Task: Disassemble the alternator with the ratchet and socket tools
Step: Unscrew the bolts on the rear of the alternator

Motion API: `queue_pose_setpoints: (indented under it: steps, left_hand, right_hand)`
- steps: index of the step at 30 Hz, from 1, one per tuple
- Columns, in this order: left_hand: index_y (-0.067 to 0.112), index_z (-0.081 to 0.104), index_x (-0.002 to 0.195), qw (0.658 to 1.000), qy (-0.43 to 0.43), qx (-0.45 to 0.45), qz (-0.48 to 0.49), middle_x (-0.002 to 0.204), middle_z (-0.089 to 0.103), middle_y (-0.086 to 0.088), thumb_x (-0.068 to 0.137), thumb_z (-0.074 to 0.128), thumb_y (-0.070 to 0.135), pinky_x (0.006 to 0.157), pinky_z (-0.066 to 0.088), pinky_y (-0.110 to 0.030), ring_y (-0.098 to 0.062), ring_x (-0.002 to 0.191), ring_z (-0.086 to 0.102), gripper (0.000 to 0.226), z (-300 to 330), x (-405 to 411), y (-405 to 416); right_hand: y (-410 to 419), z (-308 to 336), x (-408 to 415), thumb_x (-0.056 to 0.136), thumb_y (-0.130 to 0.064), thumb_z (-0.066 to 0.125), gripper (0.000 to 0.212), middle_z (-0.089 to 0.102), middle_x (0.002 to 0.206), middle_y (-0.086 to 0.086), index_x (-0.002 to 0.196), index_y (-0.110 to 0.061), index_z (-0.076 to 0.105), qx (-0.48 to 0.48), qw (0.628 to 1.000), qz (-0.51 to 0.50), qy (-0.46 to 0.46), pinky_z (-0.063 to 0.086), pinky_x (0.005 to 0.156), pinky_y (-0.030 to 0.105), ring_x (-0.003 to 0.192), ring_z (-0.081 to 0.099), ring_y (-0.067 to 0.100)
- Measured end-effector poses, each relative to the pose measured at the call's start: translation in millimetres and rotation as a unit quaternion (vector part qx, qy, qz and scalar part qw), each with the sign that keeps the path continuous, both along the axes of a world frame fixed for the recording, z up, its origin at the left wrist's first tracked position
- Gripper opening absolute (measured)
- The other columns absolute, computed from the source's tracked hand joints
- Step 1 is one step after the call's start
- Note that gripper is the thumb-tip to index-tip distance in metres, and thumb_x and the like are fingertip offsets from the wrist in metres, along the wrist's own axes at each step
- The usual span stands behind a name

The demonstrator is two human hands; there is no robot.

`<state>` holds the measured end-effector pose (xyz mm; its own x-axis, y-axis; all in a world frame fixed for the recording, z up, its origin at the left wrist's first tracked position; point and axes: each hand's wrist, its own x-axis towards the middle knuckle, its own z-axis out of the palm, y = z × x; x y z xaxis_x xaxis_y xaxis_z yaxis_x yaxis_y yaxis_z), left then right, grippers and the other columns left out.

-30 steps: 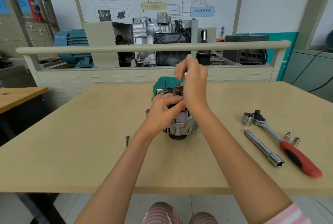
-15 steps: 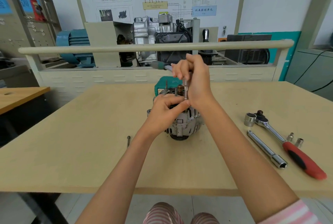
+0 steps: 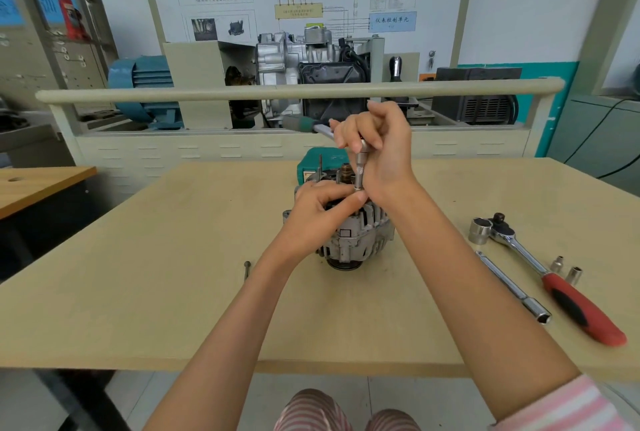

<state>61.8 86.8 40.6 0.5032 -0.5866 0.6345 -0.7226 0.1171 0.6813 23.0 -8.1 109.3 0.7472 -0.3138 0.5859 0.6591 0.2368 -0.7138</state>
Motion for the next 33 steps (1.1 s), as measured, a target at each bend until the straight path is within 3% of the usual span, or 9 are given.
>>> queue_pose_setpoints:
  steps: [4, 8, 9, 15, 18, 21, 24, 26, 33]
  left_hand:
    - [0.005, 0.061, 0.056, 1.0, 0.011, -0.017, 0.011, 0.05, 0.044, -0.01, 0.083, 0.059, 0.014, 0.066, 0.029, -0.025, -0.005, 0.054, 0.035, 0.029, -3.6, 0.5, -1.6]
    - [0.022, 0.037, 0.046, 0.997, 0.07, -0.025, 0.039, 0.039, 0.037, 0.016, 0.071, 0.051, 0.001, 0.053, 0.023, -0.022, -0.001, 0.044, 0.029, 0.036, -5.1, 1.5, -5.7]
    - [0.024, 0.036, 0.046, 0.996, 0.069, -0.021, 0.045, 0.039, 0.036, 0.015, 0.071, 0.05, 0.005, 0.055, 0.022, -0.024, -0.003, 0.045, 0.028, 0.034, -5.1, 0.8, -6.1]
    - [0.01, 0.066, 0.067, 1.0, 0.011, 0.015, 0.009, 0.056, 0.045, 0.002, 0.089, 0.058, 0.025, 0.069, 0.029, -0.031, -0.006, 0.059, 0.04, 0.027, -0.3, 0.5, -0.3]
    - [0.02, 0.074, 0.089, 0.999, 0.031, -0.002, -0.005, 0.062, 0.055, -0.002, 0.091, 0.059, 0.016, 0.065, 0.034, -0.021, -0.005, 0.064, 0.044, 0.016, -0.4, 2.5, 2.4]
    - [0.014, 0.069, 0.062, 1.0, 0.023, -0.017, -0.006, 0.051, 0.045, 0.008, 0.088, 0.06, 0.004, 0.056, 0.028, -0.019, -0.004, 0.054, 0.035, 0.03, -1.2, 3.8, 1.2]
    - [0.018, 0.047, 0.046, 0.998, 0.051, -0.031, 0.006, 0.042, 0.042, 0.009, 0.079, 0.054, -0.017, 0.05, 0.024, -0.014, 0.0, 0.046, 0.03, 0.048, -5.7, 4.9, -2.8]
    - [0.024, 0.038, 0.046, 0.997, 0.071, -0.03, 0.021, 0.038, 0.037, 0.015, 0.076, 0.05, -0.018, 0.046, 0.021, -0.01, 0.001, 0.041, 0.029, 0.053, -8.0, 5.0, -4.2]
    - [0.004, 0.073, 0.092, 0.998, 0.052, 0.022, -0.021, 0.086, 0.061, -0.032, 0.09, 0.058, 0.027, 0.078, 0.043, -0.045, -0.04, 0.081, 0.056, 0.027, 1.2, 3.2, 2.6]
  right_hand:
    - [13.9, -9.4, -2.7, 0.093, -0.013, 0.034, 0.05, 0.037, 0.045, -0.003, 0.043, -0.012, 0.039, -0.107, 0.979, -0.175, -0.017, 0.044, 0.07, 0.026, 0.051, 0.038, 0.011]
    - [24.1, -26.7, -1.6, 0.081, -0.022, 0.045, 0.022, 0.048, 0.066, 0.002, 0.066, -0.01, 0.055, -0.436, 0.635, -0.638, 0.025, 0.033, 0.079, 0.032, 0.068, 0.041, 0.018]
    - [23.9, -27.1, -1.1, 0.081, -0.023, 0.046, 0.022, 0.049, 0.067, 0.004, 0.066, -0.01, 0.056, -0.444, 0.615, -0.651, 0.036, 0.032, 0.08, 0.032, 0.07, 0.043, 0.02]
    - [0.6, -1.3, -2.0, 0.09, -0.015, 0.038, 0.053, 0.034, 0.04, -0.001, 0.037, -0.016, 0.032, -0.074, 0.989, -0.13, 0.014, 0.038, 0.068, 0.029, 0.05, 0.034, 0.016]
    - [-6.1, 1.9, 1.5, 0.096, -0.012, 0.029, 0.064, 0.036, 0.037, -0.002, 0.032, -0.019, 0.034, 0.046, 0.998, 0.016, 0.031, 0.043, 0.083, 0.026, 0.05, 0.039, 0.016]
    - [6.4, -5.1, -2.1, 0.094, -0.013, 0.036, 0.052, 0.035, 0.044, -0.003, 0.042, -0.015, 0.035, -0.078, 0.985, -0.155, 0.013, 0.042, 0.069, 0.028, 0.05, 0.037, 0.013]
    - [15.6, -25.5, -2.9, 0.082, -0.017, 0.047, 0.028, 0.041, 0.054, -0.003, 0.055, -0.014, 0.044, -0.389, 0.716, -0.58, -0.023, 0.035, 0.071, 0.033, 0.06, 0.037, 0.017]
    - [22.5, -28.2, -4.0, 0.079, -0.019, 0.047, 0.023, 0.048, 0.058, 0.002, 0.057, -0.012, 0.053, -0.431, 0.62, -0.655, -0.033, 0.034, 0.075, 0.032, 0.062, 0.041, 0.019]
    - [-2.3, 2.1, -4.7, 0.091, -0.013, 0.041, 0.052, 0.034, 0.043, 0.0, 0.04, -0.016, 0.033, -0.205, 0.965, -0.16, 0.044, 0.036, 0.063, 0.028, 0.05, 0.035, 0.015]
